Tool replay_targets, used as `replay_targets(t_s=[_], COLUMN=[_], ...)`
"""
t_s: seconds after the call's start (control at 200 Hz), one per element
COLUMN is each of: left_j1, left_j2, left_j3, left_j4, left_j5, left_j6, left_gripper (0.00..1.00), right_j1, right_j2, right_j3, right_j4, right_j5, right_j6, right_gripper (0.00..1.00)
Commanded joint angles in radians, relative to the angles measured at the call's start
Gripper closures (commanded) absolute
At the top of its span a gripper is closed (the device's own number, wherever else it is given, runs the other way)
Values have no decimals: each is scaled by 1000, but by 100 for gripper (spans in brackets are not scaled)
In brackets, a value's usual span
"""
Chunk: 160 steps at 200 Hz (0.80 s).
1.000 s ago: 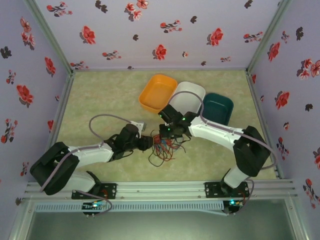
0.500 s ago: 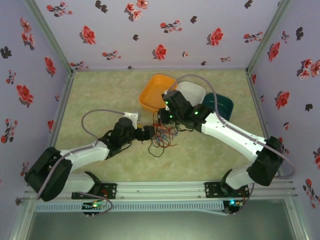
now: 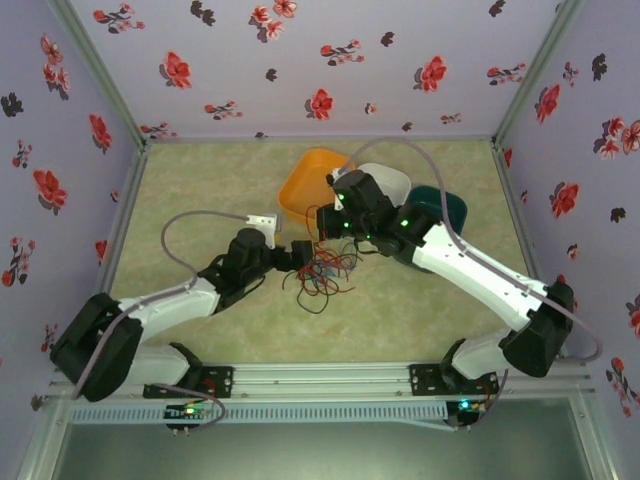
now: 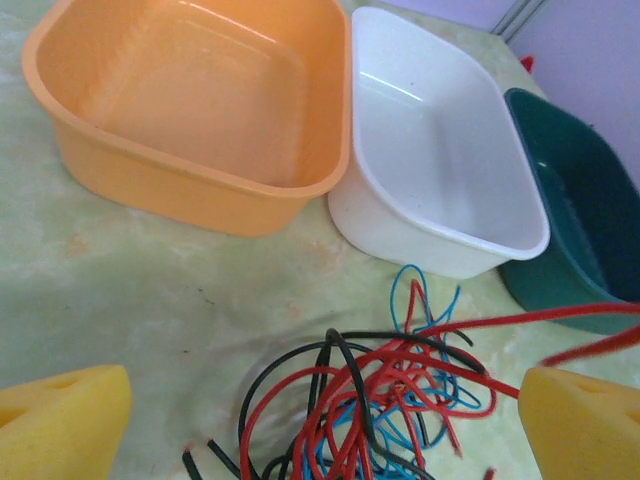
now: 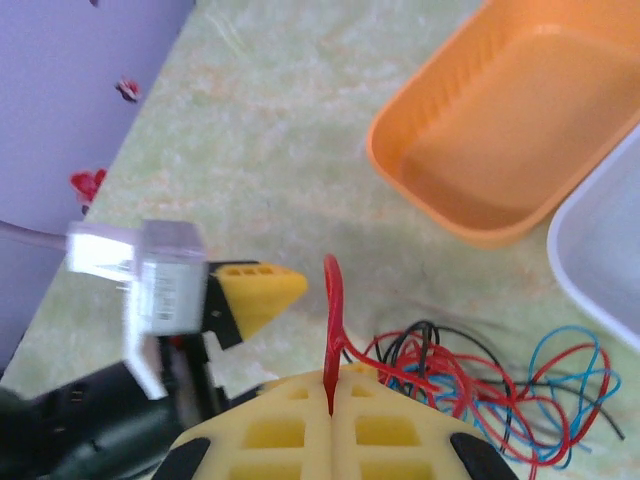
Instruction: Untangle the cables
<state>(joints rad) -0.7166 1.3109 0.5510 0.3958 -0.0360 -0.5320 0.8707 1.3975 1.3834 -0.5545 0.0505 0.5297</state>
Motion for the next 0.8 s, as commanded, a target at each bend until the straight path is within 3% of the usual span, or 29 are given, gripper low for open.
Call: replay_targets(t_s=[0.0, 0.31, 0.705, 0.795], left_j1=[6, 6, 5, 5], left_j2=[54, 176, 266, 276], left_j3=[61, 97, 119, 121], left_j4=[53, 54, 21, 10], left_j5=[-33, -38, 8, 18], left_j6=[30, -1, 30, 39], left_gripper=[0, 1, 36, 38], right_j1=[7, 7, 6, 6], right_j2=[-61, -122, -153, -171], right_j3=[81, 217, 370, 391], right_j4=[-1, -71, -158, -167], right_j5=[65, 108, 164, 201], right_j6=[-55, -129, -200, -220], right_gripper=[100, 100, 100, 100])
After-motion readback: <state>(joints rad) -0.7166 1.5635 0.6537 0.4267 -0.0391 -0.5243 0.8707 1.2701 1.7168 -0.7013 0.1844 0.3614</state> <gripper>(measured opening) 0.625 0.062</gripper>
